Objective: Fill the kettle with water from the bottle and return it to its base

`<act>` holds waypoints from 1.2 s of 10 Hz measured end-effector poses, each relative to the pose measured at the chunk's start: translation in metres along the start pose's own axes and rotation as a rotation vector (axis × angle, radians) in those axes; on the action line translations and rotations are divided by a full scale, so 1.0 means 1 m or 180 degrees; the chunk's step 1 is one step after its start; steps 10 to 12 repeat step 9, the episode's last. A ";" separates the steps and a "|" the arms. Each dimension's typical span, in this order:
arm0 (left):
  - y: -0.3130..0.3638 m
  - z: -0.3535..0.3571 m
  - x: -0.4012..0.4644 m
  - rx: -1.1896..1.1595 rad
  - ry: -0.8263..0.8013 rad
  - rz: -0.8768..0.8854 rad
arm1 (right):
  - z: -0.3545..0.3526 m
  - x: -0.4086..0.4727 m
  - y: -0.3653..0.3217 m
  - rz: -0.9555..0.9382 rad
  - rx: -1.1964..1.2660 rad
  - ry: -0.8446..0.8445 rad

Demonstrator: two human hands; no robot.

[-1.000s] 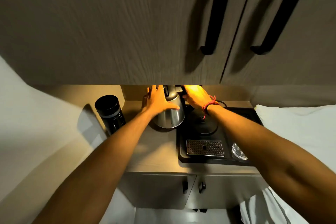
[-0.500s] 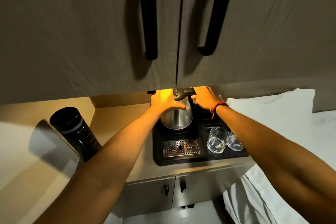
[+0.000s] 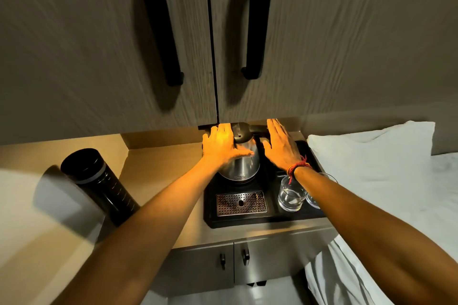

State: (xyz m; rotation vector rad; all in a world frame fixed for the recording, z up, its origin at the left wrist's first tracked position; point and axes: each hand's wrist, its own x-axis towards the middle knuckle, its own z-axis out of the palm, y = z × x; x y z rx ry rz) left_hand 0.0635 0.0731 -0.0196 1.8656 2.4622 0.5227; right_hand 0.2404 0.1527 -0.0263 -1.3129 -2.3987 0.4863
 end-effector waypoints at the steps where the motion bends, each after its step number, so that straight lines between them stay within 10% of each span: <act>1: 0.001 0.001 0.001 -0.0029 0.0064 -0.0006 | 0.001 0.002 0.004 -0.0025 0.0024 -0.0004; 5: 0.015 -0.010 -0.009 0.0707 -0.0165 -0.0052 | -0.008 0.004 0.002 -0.0346 -0.0705 -0.0297; 9: 0.045 -0.103 -0.119 0.1007 0.1178 0.0525 | -0.099 -0.106 -0.070 -0.1532 -0.0914 0.0762; 12: 0.045 -0.103 -0.119 0.1007 0.1178 0.0525 | -0.099 -0.106 -0.070 -0.1532 -0.0914 0.0762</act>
